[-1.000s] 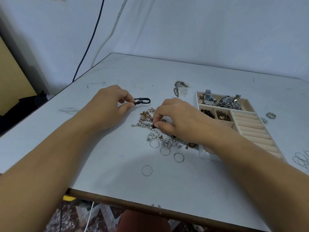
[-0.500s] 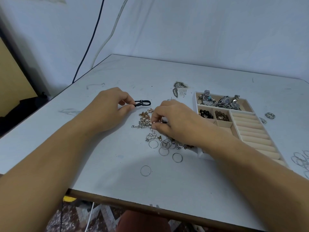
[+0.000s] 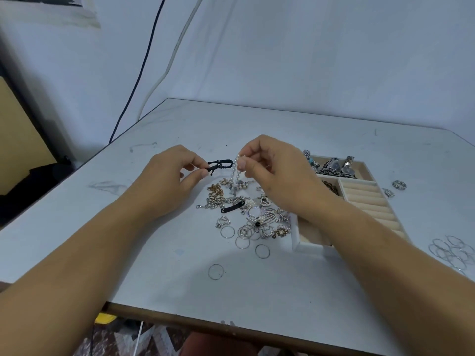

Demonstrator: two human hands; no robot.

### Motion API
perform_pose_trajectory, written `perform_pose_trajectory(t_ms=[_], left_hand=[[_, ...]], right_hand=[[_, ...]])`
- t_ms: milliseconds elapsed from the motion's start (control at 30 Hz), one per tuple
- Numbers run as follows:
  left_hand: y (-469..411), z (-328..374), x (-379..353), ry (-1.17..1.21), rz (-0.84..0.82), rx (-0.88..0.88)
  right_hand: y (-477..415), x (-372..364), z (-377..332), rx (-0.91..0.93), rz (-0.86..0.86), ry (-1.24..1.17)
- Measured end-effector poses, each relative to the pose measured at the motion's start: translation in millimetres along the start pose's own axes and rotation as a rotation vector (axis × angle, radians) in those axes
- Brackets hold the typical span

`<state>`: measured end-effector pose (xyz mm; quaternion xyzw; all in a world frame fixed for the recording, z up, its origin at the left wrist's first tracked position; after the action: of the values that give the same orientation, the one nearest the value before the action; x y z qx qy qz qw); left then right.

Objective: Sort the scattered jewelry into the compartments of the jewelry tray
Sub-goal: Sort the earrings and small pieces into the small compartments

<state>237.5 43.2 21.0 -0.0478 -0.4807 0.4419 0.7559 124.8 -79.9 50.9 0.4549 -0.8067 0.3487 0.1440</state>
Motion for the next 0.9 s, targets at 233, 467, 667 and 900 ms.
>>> perform_pose_trajectory(t_ms=[233, 467, 667, 900], left_hand=[[-1.7, 43.5, 6.6, 0.069, 0.054, -0.132], [-2.6, 96.3, -6.1, 0.099, -0.017, -0.204], [-0.6, 132.6, -33.8, 0.083, -0.08, -0.252], [-7.7, 147.8, -52.2, -0.061, -0.162, -0.243]], right_hand=[[2.7, 52.2, 2.1, -0.009, 0.093, -0.002], [17.6, 126.5, 19.8, -0.015, 0.216, -0.04], [31.4, 171.5, 38.4, -0.014, 0.297, -0.099], [46.8, 180.6, 56.8, -0.003, 0.35, -0.16]])
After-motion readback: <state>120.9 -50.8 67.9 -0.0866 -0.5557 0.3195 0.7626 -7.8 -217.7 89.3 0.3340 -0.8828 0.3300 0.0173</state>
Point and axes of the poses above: each hand's wrist, its own y-axis away from the middle knuckle, its own x-axis out of the back of the hand, z = x × y, the point moved 10 cm from there along -y, towards the middle knuckle, and after that the axes turned 5 degrees about z, right-handed, at the moved point
